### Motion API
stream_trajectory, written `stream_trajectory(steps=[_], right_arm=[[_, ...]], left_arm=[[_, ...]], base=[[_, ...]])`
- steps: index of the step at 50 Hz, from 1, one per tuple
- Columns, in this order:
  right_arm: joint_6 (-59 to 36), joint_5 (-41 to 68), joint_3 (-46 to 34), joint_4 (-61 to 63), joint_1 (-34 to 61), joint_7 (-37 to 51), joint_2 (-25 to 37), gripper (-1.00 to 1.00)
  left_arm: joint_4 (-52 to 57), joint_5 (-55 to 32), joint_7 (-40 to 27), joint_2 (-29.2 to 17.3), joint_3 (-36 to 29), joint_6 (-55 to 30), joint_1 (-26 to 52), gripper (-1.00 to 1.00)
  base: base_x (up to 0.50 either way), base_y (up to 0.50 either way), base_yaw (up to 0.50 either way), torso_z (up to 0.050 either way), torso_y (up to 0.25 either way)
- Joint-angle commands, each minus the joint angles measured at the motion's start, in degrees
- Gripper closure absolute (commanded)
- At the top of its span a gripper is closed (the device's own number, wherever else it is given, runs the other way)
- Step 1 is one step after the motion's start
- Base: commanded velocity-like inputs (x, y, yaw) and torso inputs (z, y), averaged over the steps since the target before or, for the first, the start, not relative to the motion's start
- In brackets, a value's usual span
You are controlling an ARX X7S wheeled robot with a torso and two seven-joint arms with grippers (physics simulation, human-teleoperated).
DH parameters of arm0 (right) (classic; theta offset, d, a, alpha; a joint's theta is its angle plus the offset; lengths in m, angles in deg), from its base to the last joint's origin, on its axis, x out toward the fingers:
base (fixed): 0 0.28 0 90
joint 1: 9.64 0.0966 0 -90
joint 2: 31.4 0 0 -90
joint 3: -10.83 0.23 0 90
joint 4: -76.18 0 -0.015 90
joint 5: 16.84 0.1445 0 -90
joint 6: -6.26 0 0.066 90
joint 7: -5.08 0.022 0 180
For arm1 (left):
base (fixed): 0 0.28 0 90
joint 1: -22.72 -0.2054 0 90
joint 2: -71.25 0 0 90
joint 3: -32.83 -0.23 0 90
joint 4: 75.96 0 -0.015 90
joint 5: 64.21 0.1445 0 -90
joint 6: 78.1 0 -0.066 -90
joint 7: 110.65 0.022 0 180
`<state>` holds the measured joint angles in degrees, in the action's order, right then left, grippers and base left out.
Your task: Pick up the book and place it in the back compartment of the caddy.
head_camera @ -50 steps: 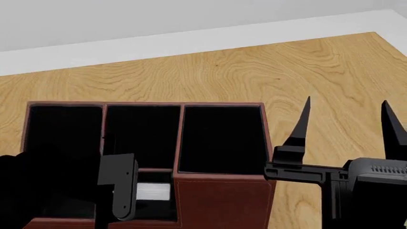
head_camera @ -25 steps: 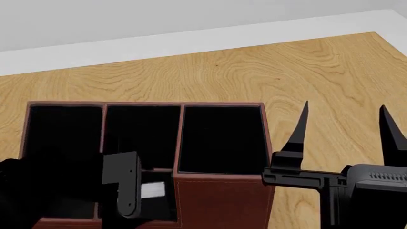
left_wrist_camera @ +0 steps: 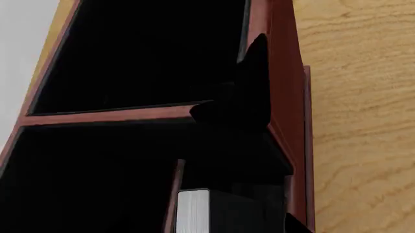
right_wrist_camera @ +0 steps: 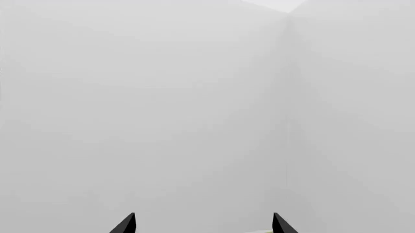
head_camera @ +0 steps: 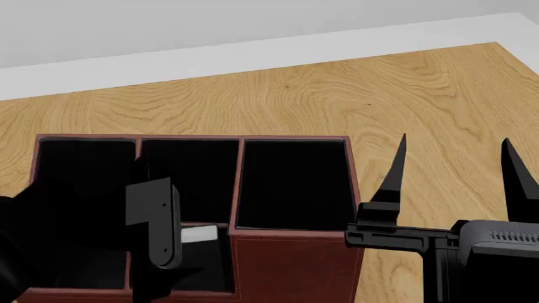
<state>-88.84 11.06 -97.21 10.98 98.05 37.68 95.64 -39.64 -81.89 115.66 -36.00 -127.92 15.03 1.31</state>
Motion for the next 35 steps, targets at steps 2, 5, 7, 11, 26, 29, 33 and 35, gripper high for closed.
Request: stream_trajectory(steps=[2, 5, 7, 11, 26, 29, 33, 35], right_arm=[[-0.04, 0.07, 0.01, 0.52, -0.17, 0.07, 0.13, -1.00], [-0.06, 0.07, 0.06, 0.78, -0.31, 0.20, 0.19, -1.00], [-0.11, 0.15, 0.14, 0.91, -0.30, 0.25, 0.25, -1.00], [-0.07, 0.16, 0.06, 0.85, -0.22, 0.15, 0.18, -1.00], [0.43, 0.11, 0.44, 2.39, -1.66, 0.72, 0.62, -1.00], [0.45, 0.30, 0.56, 2.55, -1.66, 0.69, 0.70, -1.00], [0.60, 0.18, 0.45, 2.78, -1.79, 0.66, 0.67, -1.00], [0.68, 0.05, 0.40, 2.94, -1.97, 0.73, 0.66, -1.00]], left_arm=[[6.67, -0.72, -1.48, -3.02, 0.69, -3.32, 0.52, -1.00], [8.72, -0.83, -1.97, -3.91, 0.71, -4.47, 0.50, -1.00], [10.51, -1.00, -2.18, -4.66, 0.74, -5.35, 0.56, -1.00], [12.46, -1.09, -2.64, -5.52, 0.95, -6.22, 1.04, -1.00], [19.60, -1.64, -8.74, -8.42, 3.65, -6.37, 0.51, -1.00], [20.26, -1.62, -11.37, -8.76, 4.91, -4.94, -0.05, -1.00], [24.15, -2.12, -14.60, -10.19, 5.98, -6.45, -0.93, -1.00], [23.09, -1.66, -16.56, -9.79, 6.77, -4.77, -1.37, -1.00]], base=[[0.00, 0.00, 0.00, 0.000, 0.000], [0.00, 0.00, 0.00, 0.000, 0.000], [0.00, 0.00, 0.00, 0.000, 0.000], [0.00, 0.00, 0.00, 0.000, 0.000], [0.00, 0.00, 0.00, 0.000, 0.000], [0.00, 0.00, 0.00, 0.000, 0.000], [0.00, 0.00, 0.00, 0.000, 0.000], [0.00, 0.00, 0.00, 0.000, 0.000]])
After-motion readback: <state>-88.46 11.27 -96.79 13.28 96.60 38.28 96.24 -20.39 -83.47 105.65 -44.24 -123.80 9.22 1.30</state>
